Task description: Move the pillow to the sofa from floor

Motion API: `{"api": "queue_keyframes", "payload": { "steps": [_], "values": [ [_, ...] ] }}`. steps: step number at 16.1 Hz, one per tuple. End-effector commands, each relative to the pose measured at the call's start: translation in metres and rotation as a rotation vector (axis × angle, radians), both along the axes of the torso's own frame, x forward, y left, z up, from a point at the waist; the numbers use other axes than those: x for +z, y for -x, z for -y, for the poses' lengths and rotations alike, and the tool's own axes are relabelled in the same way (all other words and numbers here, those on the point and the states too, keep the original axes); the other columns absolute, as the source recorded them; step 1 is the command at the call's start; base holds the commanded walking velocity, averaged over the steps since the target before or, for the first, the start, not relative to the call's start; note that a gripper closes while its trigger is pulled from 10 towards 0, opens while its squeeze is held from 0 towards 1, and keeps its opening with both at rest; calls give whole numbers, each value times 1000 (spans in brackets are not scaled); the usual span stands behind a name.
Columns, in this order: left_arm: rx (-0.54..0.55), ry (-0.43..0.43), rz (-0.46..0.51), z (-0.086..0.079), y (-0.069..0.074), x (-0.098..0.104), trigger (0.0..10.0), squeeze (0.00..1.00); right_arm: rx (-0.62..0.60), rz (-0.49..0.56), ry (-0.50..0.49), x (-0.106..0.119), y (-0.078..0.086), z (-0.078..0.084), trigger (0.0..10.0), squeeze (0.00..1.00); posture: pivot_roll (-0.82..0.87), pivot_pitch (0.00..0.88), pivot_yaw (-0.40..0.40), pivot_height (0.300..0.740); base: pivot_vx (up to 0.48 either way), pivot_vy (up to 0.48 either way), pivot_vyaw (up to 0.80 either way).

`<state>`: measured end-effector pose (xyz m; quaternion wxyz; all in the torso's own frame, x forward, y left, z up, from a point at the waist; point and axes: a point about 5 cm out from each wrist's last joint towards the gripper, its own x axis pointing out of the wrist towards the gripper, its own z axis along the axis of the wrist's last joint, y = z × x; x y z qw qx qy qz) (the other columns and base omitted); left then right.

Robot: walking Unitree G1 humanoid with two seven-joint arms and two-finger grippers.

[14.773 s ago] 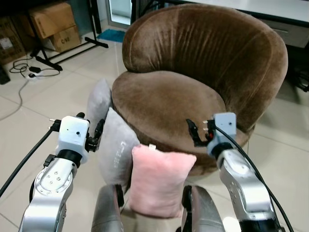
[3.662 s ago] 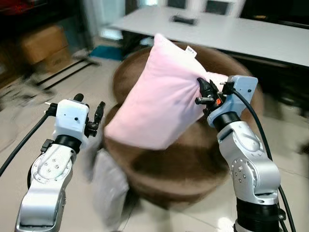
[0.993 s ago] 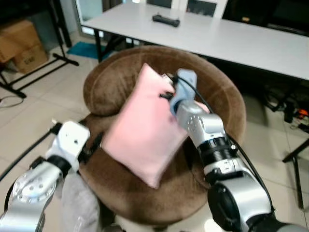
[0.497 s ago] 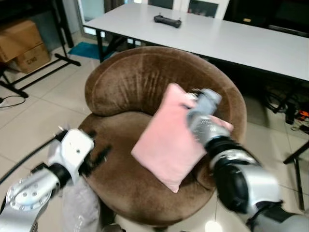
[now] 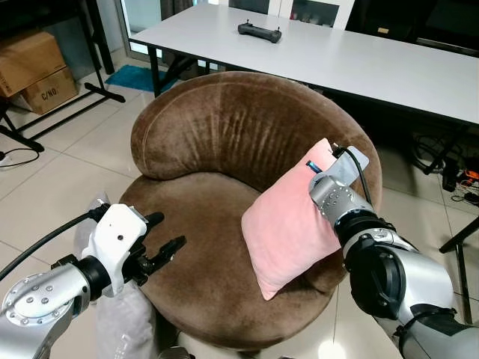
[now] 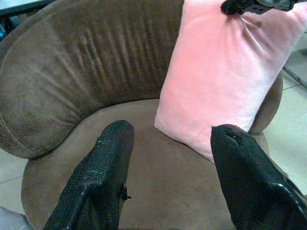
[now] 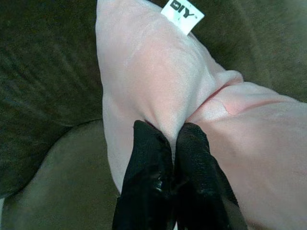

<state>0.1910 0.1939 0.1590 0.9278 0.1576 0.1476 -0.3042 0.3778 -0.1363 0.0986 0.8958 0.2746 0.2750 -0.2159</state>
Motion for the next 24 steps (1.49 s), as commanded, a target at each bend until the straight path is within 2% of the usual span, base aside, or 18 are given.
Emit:
{"api": "queue_keyframes", "payload": {
  "steps": [1,2,3,4,7,9,10,11,13,14,16,17,18,20,21,22,23,24],
  "values": [
    [-15,-6,15,1,0,6,10000,0,-8,8,0,1,-1,2,10000,620,179,0,-59,740,0,0,0],
    [-16,-7,13,1,-1,6,10000,0,24,47,31,2,-2,4,10000,1000,179,0,-59,740,0,0,0],
    [-16,-7,14,1,-1,6,10000,0,71,109,28,8,-6,2,10000,1000,180,0,-60,740,0,0,0],
    [-16,-2,13,1,-2,5,10000,0,66,166,-4,16,-10,3,10000,1000,180,0,-61,740,0,0,0],
    [-16,11,6,2,-2,4,10000,0,72,245,17,30,-15,10,10000,1000,175,0,-61,740,0,0,0],
    [12,40,5,-3,0,-9,10000,0,101,372,-15,54,-24,17,10000,1000,164,0,-67,740,0,0,0],
    [53,55,39,-4,-3,-12,10000,0,122,475,88,73,-26,24,10000,0,164,0,-67,740,0,0,0],
    [114,73,92,-3,-9,-14,10000,0,113,580,220,87,-24,30,10000,0,151,0,-67,740,0,0,0],
    [235,93,164,-1,-19,-10,10000,0,201,633,272,92,-13,31,10000,0,126,0,-68,740,0,0,0],
    [348,74,254,0,-24,-4,10000,0,348,687,315,90,16,24,10000,0,113,0,-69,740,0,0,0],
    [373,47,284,3,-22,-3,10000,0,407,681,353,84,44,20,10000,0,98,0,-71,740,0,0,0],
    [390,44,291,4,-19,-4,10000,0,449,670,375,78,63,15,10000,0,87,0,-76,740,0,0,0],
    [401,40,294,4,-18,-5,10000,0,470,663,395,75,71,12,10000,0,87,0,-76,740,0,0,0],
    [432,19,293,2,-13,-8,10000,0,508,587,419,61,100,7,10000,0,80,0,-84,740,0,0,0],
    [441,3,297,0,-11,-10,10000,0,509,549,426,56,110,8,10000,0,80,0,-86,740,0,0,0],
    [449,-17,309,-2,-10,-11,10000,0,519,549,484,56,114,10,10000,0,78,0,-87,740,-244,0,0],
    [465,-14,322,-3,-10,-11,10000,0,520,537,540,55,117,13,10000,0,77,0,-86,740,-255,0,0],
    [468,-12,325,-3,-10,-11,10000,0,516,523,545,53,118,14,10000,0,76,0,-84,740,-259,0,0]
  ]
}}
